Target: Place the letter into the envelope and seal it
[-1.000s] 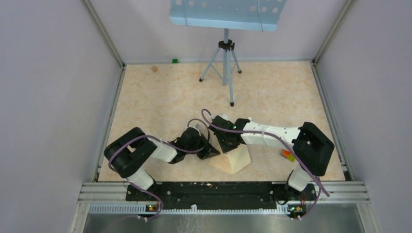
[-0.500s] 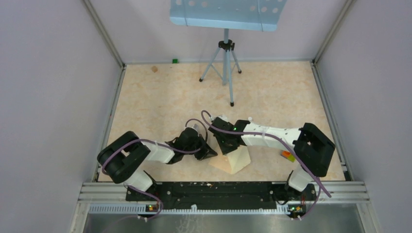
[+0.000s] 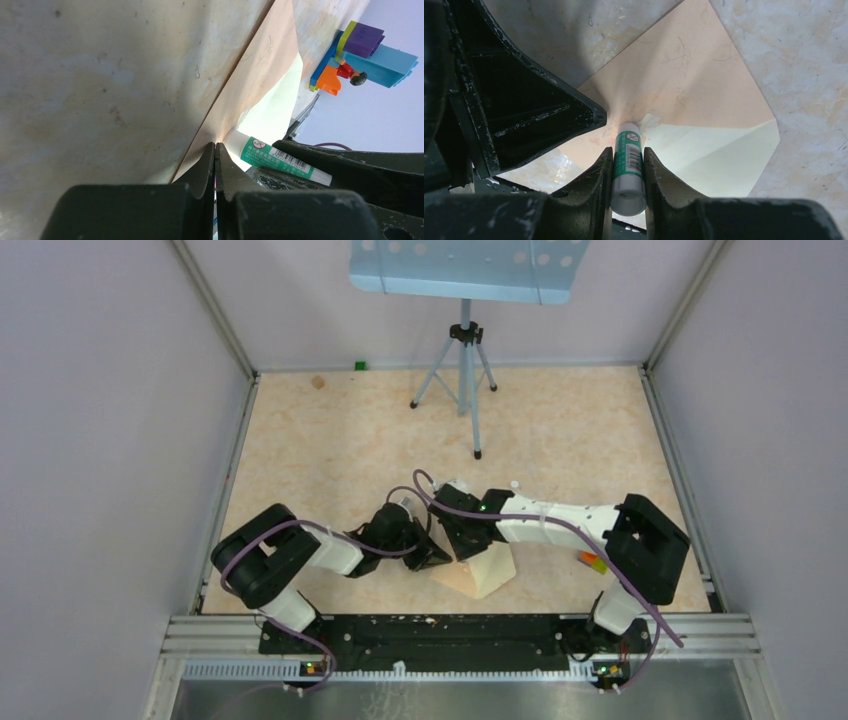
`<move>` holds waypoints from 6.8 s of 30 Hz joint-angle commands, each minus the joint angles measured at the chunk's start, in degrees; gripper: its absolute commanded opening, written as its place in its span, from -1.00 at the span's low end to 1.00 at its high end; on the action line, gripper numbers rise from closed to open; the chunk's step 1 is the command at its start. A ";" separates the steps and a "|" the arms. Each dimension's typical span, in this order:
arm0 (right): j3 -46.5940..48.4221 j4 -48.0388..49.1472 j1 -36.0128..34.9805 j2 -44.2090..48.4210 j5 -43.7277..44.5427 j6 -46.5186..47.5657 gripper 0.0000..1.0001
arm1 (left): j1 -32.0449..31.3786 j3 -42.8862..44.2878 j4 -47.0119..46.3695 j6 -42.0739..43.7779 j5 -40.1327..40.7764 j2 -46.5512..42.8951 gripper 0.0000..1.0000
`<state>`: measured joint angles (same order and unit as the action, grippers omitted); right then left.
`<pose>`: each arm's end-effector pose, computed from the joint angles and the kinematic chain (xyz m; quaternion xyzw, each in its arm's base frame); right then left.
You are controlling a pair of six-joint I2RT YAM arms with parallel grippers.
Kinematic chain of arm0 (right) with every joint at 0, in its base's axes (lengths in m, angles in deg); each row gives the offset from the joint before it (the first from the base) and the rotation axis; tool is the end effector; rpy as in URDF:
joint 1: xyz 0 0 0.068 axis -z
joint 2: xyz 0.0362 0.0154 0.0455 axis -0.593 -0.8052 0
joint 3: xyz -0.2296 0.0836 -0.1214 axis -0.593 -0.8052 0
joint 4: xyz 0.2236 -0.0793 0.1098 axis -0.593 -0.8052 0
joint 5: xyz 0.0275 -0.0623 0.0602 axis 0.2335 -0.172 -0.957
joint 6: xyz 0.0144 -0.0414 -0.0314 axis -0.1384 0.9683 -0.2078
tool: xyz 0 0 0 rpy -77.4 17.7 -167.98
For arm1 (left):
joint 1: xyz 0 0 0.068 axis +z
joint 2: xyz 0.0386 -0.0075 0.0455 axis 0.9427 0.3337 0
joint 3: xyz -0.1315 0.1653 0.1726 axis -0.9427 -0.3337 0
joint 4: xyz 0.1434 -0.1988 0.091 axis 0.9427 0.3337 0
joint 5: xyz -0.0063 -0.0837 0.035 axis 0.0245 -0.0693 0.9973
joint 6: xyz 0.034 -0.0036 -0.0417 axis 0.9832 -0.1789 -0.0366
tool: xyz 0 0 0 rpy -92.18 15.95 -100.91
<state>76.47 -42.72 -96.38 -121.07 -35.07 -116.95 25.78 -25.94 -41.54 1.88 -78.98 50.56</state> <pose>0.1610 0.2676 0.1929 -0.2152 0.9586 0.0687 0.1735 0.1719 -0.1864 0.1019 -0.1711 0.8773 -0.4410 0.0815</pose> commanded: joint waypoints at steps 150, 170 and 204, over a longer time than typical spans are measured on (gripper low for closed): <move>-2.64 -2.16 2.19 0.37 5.86 -0.62 -1.00 | 0.08 -2.57 5.76 -4.69 5.18 3.88 -1.00; -0.45 -0.41 -0.90 -1.99 5.10 -0.39 -1.00 | 0.08 -2.84 4.72 -4.96 4.99 4.59 -1.00; -2.47 -4.11 -4.56 -0.43 1.07 -1.64 -1.00 | 0.08 -3.38 4.35 -5.90 4.91 4.85 -1.00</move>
<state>76.45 -43.31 -99.18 -121.11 -29.58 -117.39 25.84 -27.53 -46.21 -5.20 -78.76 52.62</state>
